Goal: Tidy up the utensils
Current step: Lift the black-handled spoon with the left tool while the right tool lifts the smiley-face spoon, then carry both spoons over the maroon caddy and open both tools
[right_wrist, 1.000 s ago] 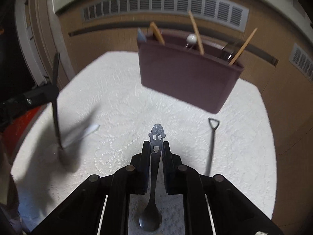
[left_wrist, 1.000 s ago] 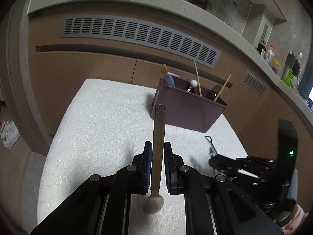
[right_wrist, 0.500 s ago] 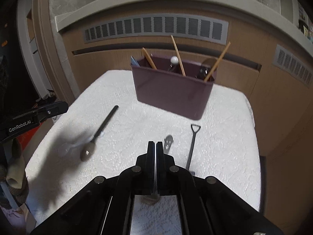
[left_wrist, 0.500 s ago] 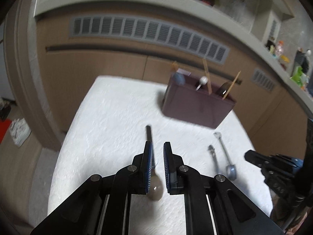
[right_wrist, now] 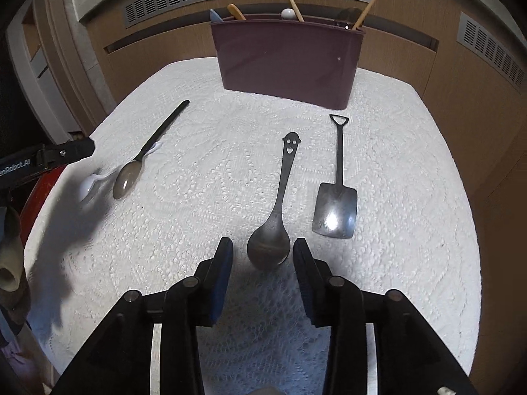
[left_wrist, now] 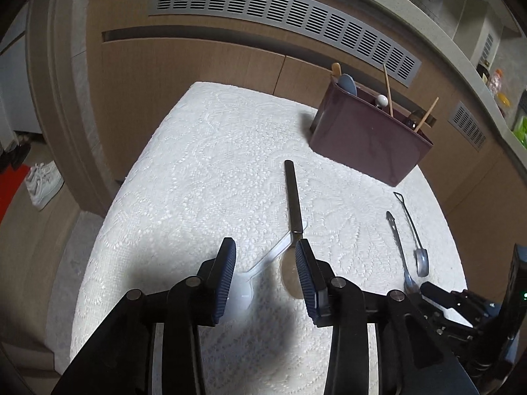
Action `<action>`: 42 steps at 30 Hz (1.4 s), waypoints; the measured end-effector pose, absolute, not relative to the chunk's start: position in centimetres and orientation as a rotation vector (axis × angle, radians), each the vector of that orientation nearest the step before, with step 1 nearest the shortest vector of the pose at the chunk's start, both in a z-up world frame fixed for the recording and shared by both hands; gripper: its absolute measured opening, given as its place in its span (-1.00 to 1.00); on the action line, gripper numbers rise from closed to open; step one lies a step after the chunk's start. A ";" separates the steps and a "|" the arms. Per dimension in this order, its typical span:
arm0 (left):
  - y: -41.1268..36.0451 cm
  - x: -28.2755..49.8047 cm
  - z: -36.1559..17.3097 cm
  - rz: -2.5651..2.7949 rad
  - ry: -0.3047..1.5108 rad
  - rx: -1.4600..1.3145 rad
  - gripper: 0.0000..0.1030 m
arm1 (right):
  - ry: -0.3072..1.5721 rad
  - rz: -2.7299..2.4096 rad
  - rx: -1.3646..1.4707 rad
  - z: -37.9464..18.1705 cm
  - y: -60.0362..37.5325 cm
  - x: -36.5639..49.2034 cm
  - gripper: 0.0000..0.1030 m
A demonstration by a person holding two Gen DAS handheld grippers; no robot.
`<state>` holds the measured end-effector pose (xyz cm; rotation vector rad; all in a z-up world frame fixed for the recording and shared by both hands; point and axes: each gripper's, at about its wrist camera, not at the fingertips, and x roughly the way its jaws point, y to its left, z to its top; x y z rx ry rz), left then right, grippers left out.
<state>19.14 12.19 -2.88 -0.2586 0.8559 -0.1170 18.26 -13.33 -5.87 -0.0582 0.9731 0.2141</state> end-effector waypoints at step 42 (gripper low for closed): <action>4.6 31.8 -5.2 -0.214 1.100 0.075 -0.76 | 0.704 0.225 0.030 4.4 -18.6 21.4 -0.50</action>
